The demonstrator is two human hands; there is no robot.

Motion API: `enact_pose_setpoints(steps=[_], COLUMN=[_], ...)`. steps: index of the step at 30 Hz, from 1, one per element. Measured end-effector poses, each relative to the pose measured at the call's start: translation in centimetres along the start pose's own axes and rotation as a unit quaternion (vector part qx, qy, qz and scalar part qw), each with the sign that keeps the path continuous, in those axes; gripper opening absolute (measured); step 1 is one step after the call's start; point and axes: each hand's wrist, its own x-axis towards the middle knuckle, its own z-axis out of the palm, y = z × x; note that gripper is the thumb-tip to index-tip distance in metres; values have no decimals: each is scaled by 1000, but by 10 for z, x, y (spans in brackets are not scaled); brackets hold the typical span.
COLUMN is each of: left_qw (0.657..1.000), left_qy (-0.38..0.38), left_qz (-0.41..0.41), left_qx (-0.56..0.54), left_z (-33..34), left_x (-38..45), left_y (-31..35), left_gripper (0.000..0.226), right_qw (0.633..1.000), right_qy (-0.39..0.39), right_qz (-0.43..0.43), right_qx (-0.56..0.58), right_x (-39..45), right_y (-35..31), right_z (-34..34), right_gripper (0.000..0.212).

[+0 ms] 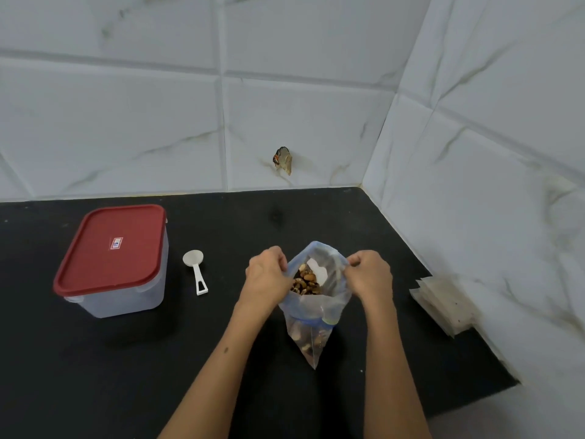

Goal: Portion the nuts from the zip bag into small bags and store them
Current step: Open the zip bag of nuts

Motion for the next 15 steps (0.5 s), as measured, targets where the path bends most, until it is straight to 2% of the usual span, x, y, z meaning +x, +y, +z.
enact_pose_setpoints(steps=[3, 5, 8, 11, 13, 15], left_qw=[1000, 1000, 992, 990, 991, 992], left_qy=[2, 17, 92, 109, 106, 84], left_qz=[-10, -2, 67, 94, 81, 85], left_qx=[3, 18, 52, 9, -29, -43], left_z=[-6, -4, 4, 11, 16, 17], left_x=[5, 6, 12, 19, 27, 33], left_y=[-7, -6, 2, 9, 8, 6], left_gripper=[13, 27, 44, 45, 46, 34], right_qw=[1000, 1000, 998, 995, 993, 989], right_qy=[-10, -30, -8, -12, -35, -57], right_qz=[13, 3, -53, -96, -111, -133], right_qx=[5, 2, 19, 5, -6, -10], right_x=[6, 7, 9, 17, 24, 27], right_y=[10, 9, 1, -10, -15, -18], right_z=[-5, -6, -2, 7, 13, 17], right_gripper=[14, 24, 41, 53, 44, 22])
